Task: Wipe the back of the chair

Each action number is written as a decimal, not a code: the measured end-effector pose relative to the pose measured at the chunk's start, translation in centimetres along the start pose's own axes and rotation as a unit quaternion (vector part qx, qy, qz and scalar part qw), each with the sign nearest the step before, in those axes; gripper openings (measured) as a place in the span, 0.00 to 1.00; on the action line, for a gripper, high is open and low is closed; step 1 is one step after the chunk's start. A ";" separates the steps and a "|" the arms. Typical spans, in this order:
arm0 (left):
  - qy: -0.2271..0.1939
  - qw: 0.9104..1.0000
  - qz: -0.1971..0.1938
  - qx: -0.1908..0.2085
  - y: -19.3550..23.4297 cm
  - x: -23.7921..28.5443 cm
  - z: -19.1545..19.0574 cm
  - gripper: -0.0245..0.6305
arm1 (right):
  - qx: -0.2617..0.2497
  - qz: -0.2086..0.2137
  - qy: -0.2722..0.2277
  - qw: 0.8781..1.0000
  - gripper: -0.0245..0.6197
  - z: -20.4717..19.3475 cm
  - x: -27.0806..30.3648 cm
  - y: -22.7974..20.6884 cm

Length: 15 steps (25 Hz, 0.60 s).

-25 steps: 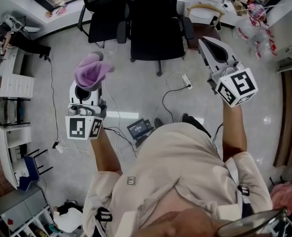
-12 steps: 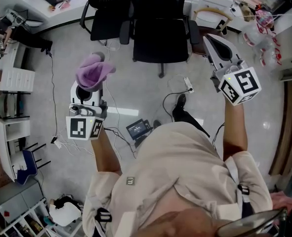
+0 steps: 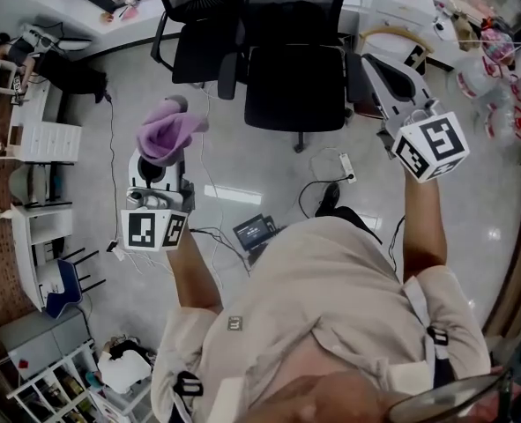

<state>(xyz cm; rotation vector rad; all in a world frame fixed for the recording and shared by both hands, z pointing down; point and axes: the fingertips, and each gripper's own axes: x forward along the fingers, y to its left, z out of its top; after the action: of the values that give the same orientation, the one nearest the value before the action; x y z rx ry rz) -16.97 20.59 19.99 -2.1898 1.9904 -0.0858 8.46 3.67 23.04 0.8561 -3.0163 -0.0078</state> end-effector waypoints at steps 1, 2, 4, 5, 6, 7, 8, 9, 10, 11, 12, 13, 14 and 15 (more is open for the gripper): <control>0.003 1.000 0.001 0.003 -0.4 1.2 0.0 0.15 | 0.003 0.002 -0.003 1.000 0.03 -0.1 0.3 -1.2; 0.006 1.000 0.002 0.006 -0.8 2.4 0.1 0.15 | 0.006 0.005 -0.006 1.000 0.03 -0.1 0.5 -2.3; 0.008 1.000 0.002 0.012 -1.6 4.5 0.4 0.15 | 0.009 0.010 -0.008 1.000 0.03 -0.1 0.8 -4.1; 0.008 1.000 0.002 0.015 -2.0 5.4 0.5 0.15 | 0.008 0.012 -0.009 1.000 0.03 -0.1 0.8 -4.9; 0.007 1.000 0.001 0.017 -2.4 6.2 0.6 0.15 | 0.008 0.012 -0.011 1.000 0.03 0.0 0.9 -5.7; 0.007 1.000 0.000 0.018 -2.8 7.1 0.7 0.15 | 0.008 0.011 -0.014 1.000 0.03 0.1 0.9 -6.4; 0.007 1.000 -0.003 0.020 -3.2 7.9 0.8 0.15 | 0.010 0.010 -0.016 1.000 0.03 0.1 0.8 -7.0; 0.007 1.000 -0.006 0.022 -3.5 8.7 0.9 0.15 | 0.012 0.009 -0.018 1.000 0.03 0.1 0.7 -7.5; 0.008 1.000 -0.010 0.024 -3.8 9.4 1.0 0.15 | 0.013 0.008 -0.019 1.000 0.03 0.1 0.6 -8.0; 0.008 1.000 -0.013 0.026 -4.0 10.2 1.1 0.15 | 0.014 0.007 -0.019 1.000 0.03 0.0 0.4 -8.5; 0.006 0.999 -0.015 0.028 -4.1 11.0 1.2 0.15 | 0.013 0.004 -0.018 1.000 0.03 0.0 0.3 -9.1; 0.004 0.999 -0.017 0.029 -4.2 11.8 1.3 0.15 | 0.012 0.001 -0.018 1.000 0.03 0.1 0.2 -9.7; 0.002 0.999 -0.019 0.028 -4.2 12.5 1.4 0.15 | 0.010 -0.003 -0.017 1.000 0.03 0.2 0.1 -10.3; 0.000 0.999 -0.021 0.028 -4.2 13.2 1.4 0.15 | 0.009 -0.007 -0.016 1.000 0.03 0.3 -0.1 -10.9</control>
<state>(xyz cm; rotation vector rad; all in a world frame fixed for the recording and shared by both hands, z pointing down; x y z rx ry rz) -11.29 7.98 18.30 -2.1977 1.9181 -0.1461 14.27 -5.53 22.71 0.8870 -3.0443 0.0042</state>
